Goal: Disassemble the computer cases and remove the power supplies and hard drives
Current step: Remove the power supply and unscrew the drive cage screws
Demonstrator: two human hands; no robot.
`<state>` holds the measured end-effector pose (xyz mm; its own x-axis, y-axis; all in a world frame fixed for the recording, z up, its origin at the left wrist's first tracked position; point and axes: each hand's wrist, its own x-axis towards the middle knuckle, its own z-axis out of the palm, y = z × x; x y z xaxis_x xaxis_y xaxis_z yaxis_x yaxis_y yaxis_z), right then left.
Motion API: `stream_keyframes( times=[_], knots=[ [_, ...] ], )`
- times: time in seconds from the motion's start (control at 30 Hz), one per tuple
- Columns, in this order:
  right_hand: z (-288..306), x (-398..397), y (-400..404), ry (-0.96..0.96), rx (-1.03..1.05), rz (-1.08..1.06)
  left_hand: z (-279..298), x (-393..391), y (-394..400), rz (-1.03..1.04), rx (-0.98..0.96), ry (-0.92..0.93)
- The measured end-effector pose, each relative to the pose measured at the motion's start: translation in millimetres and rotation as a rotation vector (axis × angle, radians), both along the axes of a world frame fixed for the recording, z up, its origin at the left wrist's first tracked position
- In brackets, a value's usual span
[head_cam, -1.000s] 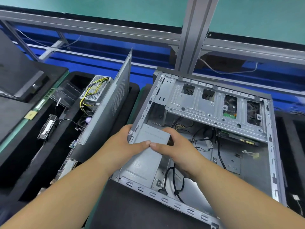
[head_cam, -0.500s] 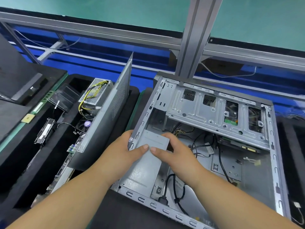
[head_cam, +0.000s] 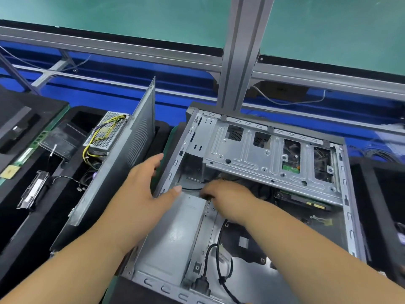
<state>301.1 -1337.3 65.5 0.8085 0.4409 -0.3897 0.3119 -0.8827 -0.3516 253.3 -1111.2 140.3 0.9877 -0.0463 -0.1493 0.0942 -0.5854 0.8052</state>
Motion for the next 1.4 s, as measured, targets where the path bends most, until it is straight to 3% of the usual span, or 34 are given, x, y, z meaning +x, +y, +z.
stream_keyframes(
  times=[0.27, 0.43, 0.57, 0.7, 1.0, 1.13, 1.23, 1.4],
  knots=[
    [-24.8, 0.7, -0.5, -0.229, -0.017, 0.035, -3.2, 8.0, -28.8, -0.076, 0.245, -0.128],
    [-17.4, 12.6, -2.7, 0.056, 0.130, -0.132, 0.6, 5.1, -30.7, -0.089, 0.277, -0.095],
    [-18.0, 11.5, 1.4, 0.053, 0.122, -0.193, 3.3, 4.6, -32.1, -0.166, 0.367, -0.093],
    [-20.0, 8.5, 7.7, -0.091, 0.053, -0.154, 2.4, 3.6, -31.7, -0.193, 0.488, -0.064],
    [-14.9, 2.4, 12.9, -0.242, 0.098, -0.088, 5.0, 1.8, -30.4, -0.214, 0.446, -0.069],
    [-20.3, 4.7, 9.4, -0.117, 0.096, -0.209, 14.8, -7.8, -35.0, -0.362, 0.594, -0.266],
    [-21.2, 5.2, 11.7, -0.183, 0.096, -0.222, 16.8, -16.0, -39.1, -0.561, 0.701, -0.277],
    [-18.9, 4.3, 16.2, -0.207, 0.096, -0.182, 11.4, -16.7, -40.6, -0.556, 0.682, -0.396]
  ],
)
